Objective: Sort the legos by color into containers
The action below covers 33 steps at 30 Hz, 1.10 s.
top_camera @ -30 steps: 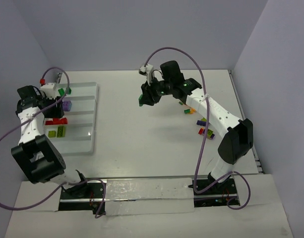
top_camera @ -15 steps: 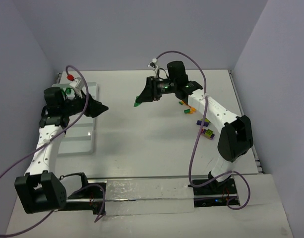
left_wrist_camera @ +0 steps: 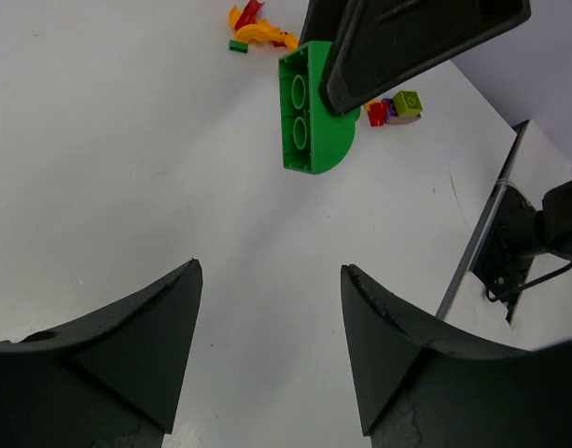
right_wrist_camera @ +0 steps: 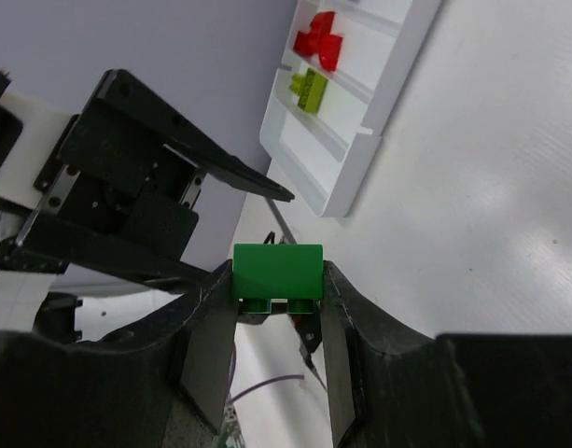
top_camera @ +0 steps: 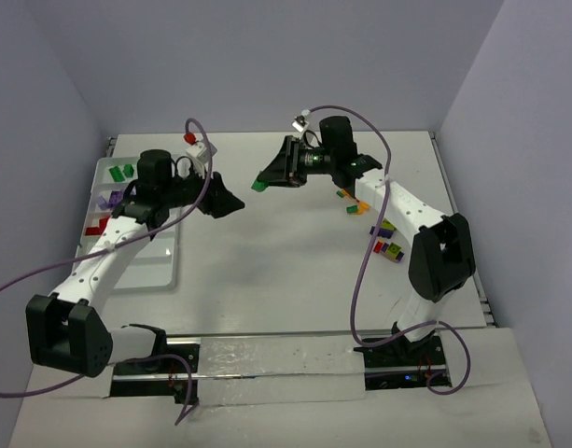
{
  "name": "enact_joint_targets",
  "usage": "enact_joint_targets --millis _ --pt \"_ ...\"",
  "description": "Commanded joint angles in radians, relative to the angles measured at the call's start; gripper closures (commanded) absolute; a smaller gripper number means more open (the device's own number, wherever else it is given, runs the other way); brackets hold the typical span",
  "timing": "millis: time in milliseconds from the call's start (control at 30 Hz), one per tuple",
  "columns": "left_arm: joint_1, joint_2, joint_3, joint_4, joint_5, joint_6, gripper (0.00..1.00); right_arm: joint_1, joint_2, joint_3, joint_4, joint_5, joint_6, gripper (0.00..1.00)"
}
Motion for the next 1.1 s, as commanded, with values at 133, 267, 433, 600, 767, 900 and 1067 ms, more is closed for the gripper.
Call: enact_joint_targets --millis 133,267,433,600,767,900,1067 --pt "-0.03 0.052 0.133 -0.027 -0.084 0.026 0.3 -0.006 -0.017 0.016 -0.056 0.112 0.048 1.0" --pt "-0.033 0.075 0.156 -0.049 -0.076 0.046 0.3 -0.006 -0.024 -0.003 -0.049 0.119 0.051 1.0" --pt "-0.058 0.121 0.201 -0.069 -0.073 0.058 0.29 -0.005 -0.019 -0.007 -0.057 0.124 0.06 1.0" --pt "-0.091 0.149 0.235 -0.078 -0.086 0.066 0.28 -0.006 0.002 0.018 -0.11 0.161 0.047 1.0" --pt "-0.112 0.168 0.248 -0.071 -0.109 0.061 0.28 -0.003 -0.003 0.013 -0.113 0.174 0.052 1.0" --pt "-0.135 0.186 0.258 -0.053 -0.117 0.049 0.28 -0.001 0.001 0.004 -0.091 0.147 0.074 1.0" --pt "-0.166 0.21 0.278 -0.045 -0.157 0.052 0.28 0.005 0.005 -0.003 -0.055 0.113 0.105 1.0"
